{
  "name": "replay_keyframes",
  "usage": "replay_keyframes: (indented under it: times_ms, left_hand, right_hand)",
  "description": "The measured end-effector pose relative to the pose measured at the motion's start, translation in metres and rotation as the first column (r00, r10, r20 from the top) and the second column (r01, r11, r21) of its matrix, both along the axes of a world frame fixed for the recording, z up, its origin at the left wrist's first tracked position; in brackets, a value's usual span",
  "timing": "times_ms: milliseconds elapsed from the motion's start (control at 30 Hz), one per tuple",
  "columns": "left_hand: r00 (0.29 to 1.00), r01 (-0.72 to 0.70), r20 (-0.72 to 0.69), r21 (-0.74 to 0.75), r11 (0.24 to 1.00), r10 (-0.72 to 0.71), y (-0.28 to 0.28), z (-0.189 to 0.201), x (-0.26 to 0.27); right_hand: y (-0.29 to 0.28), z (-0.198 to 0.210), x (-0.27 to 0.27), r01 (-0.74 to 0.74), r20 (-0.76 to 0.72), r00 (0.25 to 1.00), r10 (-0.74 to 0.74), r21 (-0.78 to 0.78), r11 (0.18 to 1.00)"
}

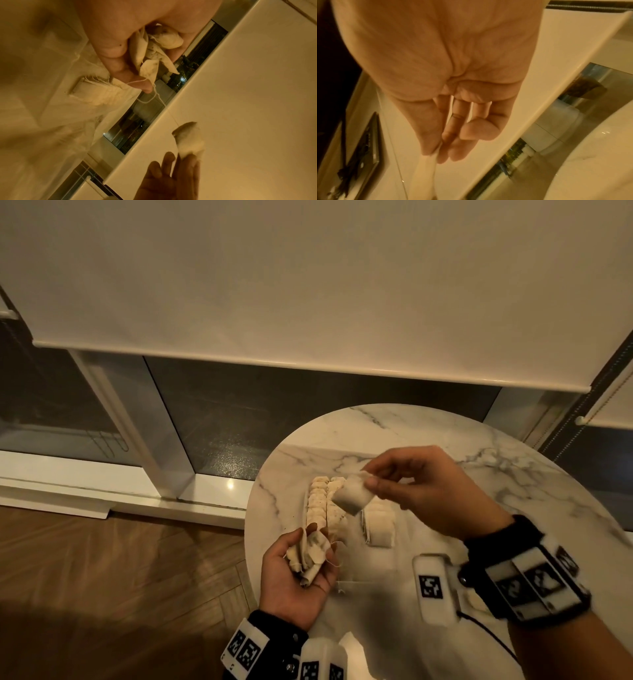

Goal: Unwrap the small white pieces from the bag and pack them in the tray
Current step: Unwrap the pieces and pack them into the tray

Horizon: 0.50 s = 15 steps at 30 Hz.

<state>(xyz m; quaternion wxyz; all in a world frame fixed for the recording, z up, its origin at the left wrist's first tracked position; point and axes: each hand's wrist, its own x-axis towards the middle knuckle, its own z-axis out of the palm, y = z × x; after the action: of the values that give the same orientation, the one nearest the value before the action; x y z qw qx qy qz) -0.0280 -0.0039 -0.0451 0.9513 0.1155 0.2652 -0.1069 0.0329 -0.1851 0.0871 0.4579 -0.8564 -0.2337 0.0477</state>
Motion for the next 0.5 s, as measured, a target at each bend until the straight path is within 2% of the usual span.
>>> replay_keyframes:
  times_ms: [133,200,300,500]
  left_hand:
    - [0.999,-0.002,-0.046,-0.023,1.000,0.001,0.006,-0.006,0.000]
    - [0.999,0.002,-0.055,-0.036,0.999,-0.004,0.007,-0.007,0.000]
    - [0.999,0.006,-0.054,-0.051,0.999,-0.009,0.007,-0.006,0.000]
    - [0.998,0.011,-0.058,-0.058,0.998,-0.015,0.009,-0.007,0.000]
  right_hand:
    - [0.008,-0.031,0.049,0.080,-0.067,0.993,-0.097,-0.220,0.972]
    - [0.014,-0.049,0.070,0.078,-0.078,0.990,-0.116,-0.384,0.920]
    - [0.022,-0.069,0.091,0.028,-0.109,0.988,-0.106,-0.553,0.833]
    - [0.037,-0.083,0.116,-0.065,-0.164,0.982,-0.090,-0.749,0.660]
